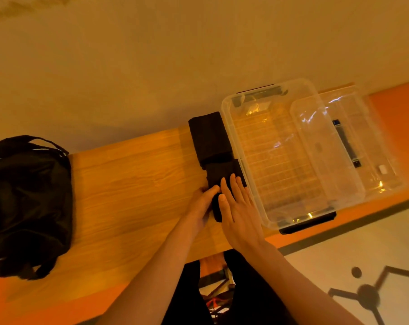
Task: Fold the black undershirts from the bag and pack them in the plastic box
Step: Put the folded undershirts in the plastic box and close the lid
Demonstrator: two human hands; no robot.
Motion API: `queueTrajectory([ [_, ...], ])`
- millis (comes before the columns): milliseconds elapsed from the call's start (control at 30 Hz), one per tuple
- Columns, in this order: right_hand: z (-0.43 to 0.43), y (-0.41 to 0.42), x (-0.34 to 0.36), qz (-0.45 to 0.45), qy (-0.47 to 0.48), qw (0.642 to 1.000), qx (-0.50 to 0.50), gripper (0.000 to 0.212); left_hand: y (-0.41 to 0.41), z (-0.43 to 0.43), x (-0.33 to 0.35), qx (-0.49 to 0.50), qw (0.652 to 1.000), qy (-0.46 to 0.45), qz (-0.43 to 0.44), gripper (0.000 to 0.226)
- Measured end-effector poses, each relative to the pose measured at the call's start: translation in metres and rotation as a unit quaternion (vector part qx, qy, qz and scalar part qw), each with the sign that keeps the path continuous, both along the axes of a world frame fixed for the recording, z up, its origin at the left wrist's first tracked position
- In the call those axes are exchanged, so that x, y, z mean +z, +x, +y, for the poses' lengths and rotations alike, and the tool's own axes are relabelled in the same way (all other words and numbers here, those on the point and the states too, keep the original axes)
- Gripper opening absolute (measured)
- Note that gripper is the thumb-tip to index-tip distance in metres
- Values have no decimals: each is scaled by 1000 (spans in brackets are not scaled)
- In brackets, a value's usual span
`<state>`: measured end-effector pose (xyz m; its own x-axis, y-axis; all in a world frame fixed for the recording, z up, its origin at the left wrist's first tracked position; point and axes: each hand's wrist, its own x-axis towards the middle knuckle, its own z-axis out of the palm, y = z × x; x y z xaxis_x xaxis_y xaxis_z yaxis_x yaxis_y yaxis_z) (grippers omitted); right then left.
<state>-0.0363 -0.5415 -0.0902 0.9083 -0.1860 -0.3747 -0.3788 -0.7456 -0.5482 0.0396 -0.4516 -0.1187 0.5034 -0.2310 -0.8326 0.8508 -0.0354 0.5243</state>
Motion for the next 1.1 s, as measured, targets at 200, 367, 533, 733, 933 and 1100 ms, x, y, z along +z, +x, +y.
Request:
queueTrajectory([
  [200, -2, -4, 1, -3, 38, 999, -11, 74, -13, -8, -8, 34, 997, 49, -45, 40],
  [367, -1, -6, 22, -29, 122, 990, -59, 70, -15, 0, -5, 73, 997, 5, -31, 41],
  [533, -12, 11, 34, -122, 141, 979, -84, 73, -10, 25, 18, 108, 993, -5, -37, 46],
  [733, -24, 51, 55, -64, 191, 977, -64, 100, 2, 47, 81, 146, 986, -54, -68, 63],
  [933, -47, 79, 82, 49, 433, 890, -132, 130, 20, 39, 138, 143, 979, -113, -89, 74],
  [1100, -84, 82, 101, 45, 527, 841, -110, 126, 33, 8, 161, 104, 983, -117, -97, 72],
])
